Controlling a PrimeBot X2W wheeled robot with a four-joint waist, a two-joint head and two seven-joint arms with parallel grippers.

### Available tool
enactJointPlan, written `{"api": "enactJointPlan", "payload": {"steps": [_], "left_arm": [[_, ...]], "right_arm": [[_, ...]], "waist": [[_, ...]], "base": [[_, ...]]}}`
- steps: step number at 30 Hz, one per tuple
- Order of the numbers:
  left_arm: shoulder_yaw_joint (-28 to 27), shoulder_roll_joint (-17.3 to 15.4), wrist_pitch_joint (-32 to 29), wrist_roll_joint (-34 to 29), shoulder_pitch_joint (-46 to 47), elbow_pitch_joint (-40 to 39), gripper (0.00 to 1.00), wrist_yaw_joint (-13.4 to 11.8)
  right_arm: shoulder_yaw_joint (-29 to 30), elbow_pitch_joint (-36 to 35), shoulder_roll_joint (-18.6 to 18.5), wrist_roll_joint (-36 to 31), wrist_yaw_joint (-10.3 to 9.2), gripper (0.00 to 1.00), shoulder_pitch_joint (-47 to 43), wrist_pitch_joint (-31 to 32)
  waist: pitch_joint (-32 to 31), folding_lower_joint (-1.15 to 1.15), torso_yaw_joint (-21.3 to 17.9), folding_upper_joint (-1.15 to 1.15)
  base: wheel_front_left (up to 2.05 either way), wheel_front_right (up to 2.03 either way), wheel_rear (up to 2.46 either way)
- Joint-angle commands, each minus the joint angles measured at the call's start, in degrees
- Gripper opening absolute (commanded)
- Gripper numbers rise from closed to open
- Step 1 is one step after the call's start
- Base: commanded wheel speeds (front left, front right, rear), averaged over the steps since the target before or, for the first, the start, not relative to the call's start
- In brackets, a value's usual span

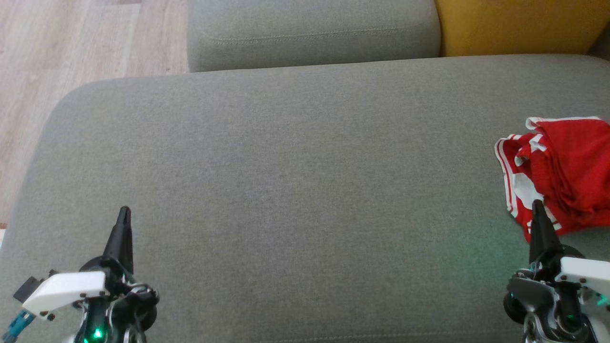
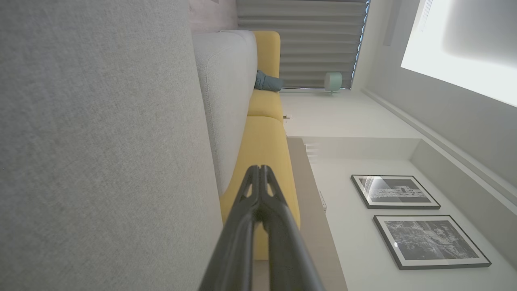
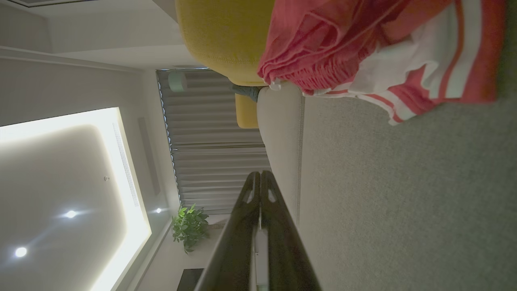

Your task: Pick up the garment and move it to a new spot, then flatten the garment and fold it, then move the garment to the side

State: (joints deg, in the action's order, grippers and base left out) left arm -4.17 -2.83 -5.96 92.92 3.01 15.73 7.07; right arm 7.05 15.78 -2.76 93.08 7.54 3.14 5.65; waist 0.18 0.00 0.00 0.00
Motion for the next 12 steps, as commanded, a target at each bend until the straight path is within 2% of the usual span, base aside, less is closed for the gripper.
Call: {"api": "enactJointPlan", "payload": {"steps": [1, 12], "left_arm": [[-1.9, -0.4, -0.2, -0.4, 3.1, -1.7, 0.0, 0.4], [-2.0, -0.3, -0.2, -0.4, 3.1, -1.7, 0.0, 0.4]], "right_arm": [[-1.2, -1.8, -0.6, -0.4, -0.05, 0.0, 3.0, 0.3], [-1.1, -1.8, -0.5, -0.5, -0.05, 0.0, 3.0, 0.4]], "waist": [[0.0, 0.0, 0.0, 0.0], [0.0, 0.0, 0.0, 0.0]], "base": [[0.0, 0.0, 0.0], [0.0, 0.0, 0.0]]}}
